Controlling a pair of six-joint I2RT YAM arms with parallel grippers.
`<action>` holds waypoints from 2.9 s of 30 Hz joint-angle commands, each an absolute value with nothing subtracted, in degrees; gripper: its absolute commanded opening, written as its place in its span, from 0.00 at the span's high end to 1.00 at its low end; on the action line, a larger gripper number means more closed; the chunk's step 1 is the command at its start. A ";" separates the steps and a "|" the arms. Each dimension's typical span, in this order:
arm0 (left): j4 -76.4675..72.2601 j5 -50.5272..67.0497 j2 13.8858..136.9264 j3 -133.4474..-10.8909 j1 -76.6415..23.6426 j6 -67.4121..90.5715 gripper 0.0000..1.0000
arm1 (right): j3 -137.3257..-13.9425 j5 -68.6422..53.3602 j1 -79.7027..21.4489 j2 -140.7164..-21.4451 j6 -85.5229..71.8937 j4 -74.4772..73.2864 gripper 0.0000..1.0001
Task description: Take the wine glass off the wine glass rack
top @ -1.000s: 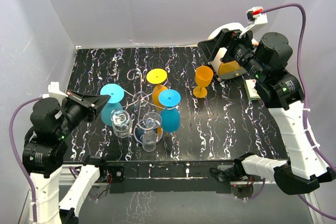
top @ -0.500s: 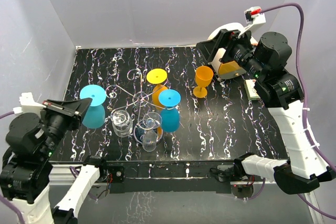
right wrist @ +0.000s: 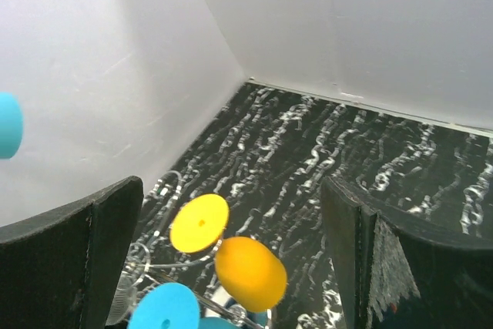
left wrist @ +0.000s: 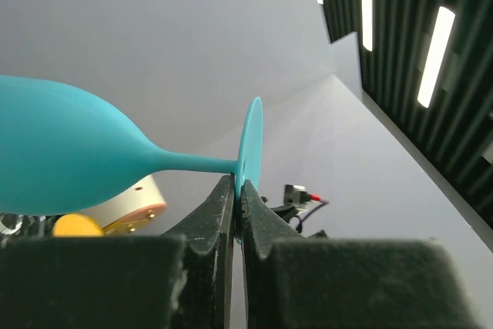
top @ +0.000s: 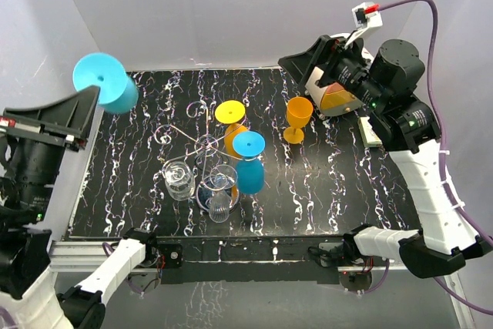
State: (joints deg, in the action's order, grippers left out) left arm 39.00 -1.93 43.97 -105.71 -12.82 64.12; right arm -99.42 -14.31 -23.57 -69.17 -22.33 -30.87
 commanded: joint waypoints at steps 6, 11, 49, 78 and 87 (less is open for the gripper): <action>4.83 16.26 49.63 -101.84 -13.27 72.63 1.00 | -96.90 -29.57 -23.74 -69.38 -40.63 -6.62 0.02; -7.99 20.31 49.38 -95.80 -13.27 79.37 1.00 | -91.10 -37.47 -24.08 -71.45 -58.48 13.55 0.02; -26.12 18.68 44.17 -76.79 -13.27 97.59 1.00 | -89.42 -23.77 -42.43 -82.05 -67.14 35.23 0.20; -23.34 18.47 42.57 -69.63 -13.30 102.24 1.00 | -90.09 -26.01 -43.36 -84.47 -83.39 54.34 0.89; -15.31 17.93 41.03 -69.99 -13.27 99.16 0.66 | -83.35 -22.75 -43.40 -78.96 -83.86 53.40 1.00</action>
